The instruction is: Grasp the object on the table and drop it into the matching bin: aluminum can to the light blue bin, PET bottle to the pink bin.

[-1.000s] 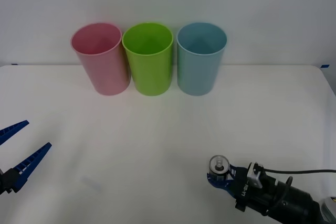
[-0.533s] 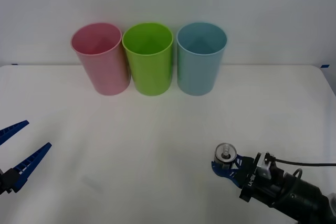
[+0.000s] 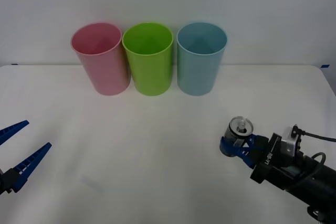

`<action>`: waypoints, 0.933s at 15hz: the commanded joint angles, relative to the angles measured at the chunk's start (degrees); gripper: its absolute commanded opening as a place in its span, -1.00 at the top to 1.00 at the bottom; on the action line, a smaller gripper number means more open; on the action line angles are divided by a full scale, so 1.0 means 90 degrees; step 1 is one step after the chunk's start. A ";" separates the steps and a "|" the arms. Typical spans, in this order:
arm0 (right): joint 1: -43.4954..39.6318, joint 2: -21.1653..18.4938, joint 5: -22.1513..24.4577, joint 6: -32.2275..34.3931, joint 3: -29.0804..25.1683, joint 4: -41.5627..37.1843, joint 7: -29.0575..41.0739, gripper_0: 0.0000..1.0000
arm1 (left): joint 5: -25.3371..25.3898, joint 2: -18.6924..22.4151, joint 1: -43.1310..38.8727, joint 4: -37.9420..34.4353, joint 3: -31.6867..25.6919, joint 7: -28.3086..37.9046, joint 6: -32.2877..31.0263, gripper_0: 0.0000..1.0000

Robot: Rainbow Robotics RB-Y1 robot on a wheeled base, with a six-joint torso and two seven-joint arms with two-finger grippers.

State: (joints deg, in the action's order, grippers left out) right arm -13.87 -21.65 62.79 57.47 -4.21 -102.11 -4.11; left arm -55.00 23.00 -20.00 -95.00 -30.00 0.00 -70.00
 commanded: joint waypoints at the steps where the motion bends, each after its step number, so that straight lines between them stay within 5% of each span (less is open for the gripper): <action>1: 0.0027 -0.0017 -0.0004 -0.0155 -0.0216 -0.0451 0.0486 1.00 | 0.0000 0.0000 0.0000 0.0000 0.0000 0.0000 0.0000 -1.00; 9: 0.0242 -0.0710 -0.0375 -0.1630 -0.0275 -0.1525 0.0935 1.00 | 0.0000 0.0000 0.0000 0.0000 0.0000 0.0000 0.0000 -1.00; 14: 0.0887 -0.0730 -0.0004 -0.2264 -0.0236 -0.1515 0.1658 1.00 | 0.0000 0.0000 0.0000 0.0000 0.0000 0.0000 0.0000 -1.00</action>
State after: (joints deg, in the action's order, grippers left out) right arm -6.93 -28.27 61.56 38.01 -6.45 -115.77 8.91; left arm -55.00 23.00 -20.00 -95.00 -30.00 0.00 -70.00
